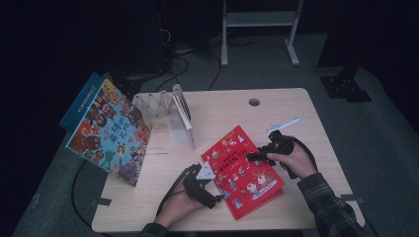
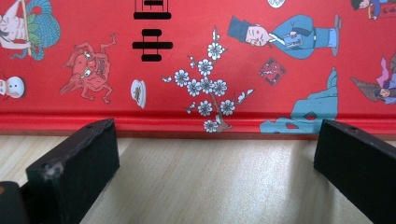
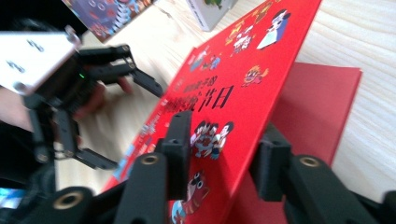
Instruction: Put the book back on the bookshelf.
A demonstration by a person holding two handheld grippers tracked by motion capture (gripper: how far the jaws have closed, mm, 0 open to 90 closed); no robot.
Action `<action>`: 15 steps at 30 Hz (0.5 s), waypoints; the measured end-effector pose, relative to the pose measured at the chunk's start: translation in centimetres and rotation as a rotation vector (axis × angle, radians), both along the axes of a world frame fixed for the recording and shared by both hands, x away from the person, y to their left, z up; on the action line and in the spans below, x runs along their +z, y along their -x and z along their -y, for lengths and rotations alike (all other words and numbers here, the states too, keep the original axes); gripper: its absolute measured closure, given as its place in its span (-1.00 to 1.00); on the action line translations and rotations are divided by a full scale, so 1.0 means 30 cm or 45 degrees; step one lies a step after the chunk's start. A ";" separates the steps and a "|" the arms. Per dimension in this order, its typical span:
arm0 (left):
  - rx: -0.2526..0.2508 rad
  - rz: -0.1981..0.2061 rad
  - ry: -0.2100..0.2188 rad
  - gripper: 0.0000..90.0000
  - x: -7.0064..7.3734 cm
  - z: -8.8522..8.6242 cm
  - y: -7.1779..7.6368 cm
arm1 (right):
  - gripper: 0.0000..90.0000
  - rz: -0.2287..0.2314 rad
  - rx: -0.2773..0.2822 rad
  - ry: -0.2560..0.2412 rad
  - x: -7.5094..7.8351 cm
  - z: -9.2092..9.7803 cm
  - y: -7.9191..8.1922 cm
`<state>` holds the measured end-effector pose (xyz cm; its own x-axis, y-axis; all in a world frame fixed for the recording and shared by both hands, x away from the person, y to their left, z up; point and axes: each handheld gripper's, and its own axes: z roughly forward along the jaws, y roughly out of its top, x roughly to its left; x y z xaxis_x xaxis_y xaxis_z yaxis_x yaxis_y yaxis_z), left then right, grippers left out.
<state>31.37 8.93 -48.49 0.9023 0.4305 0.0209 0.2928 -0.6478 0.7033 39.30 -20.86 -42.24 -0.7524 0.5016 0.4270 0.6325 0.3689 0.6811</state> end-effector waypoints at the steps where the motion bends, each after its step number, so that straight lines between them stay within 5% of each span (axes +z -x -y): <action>1: 0.000 0.000 0.000 -1.00 0.000 0.000 0.000 | 0.45 -0.012 0.005 -0.010 0.004 0.000 -0.004; 7: 0.002 -0.001 0.002 -1.00 0.000 0.000 0.000 | 0.63 -0.053 0.029 -0.093 0.028 -0.001 -0.003; 15: 0.006 -0.002 0.002 -1.00 0.000 -0.002 0.000 | 0.70 -0.059 0.015 -0.116 0.037 -0.005 0.005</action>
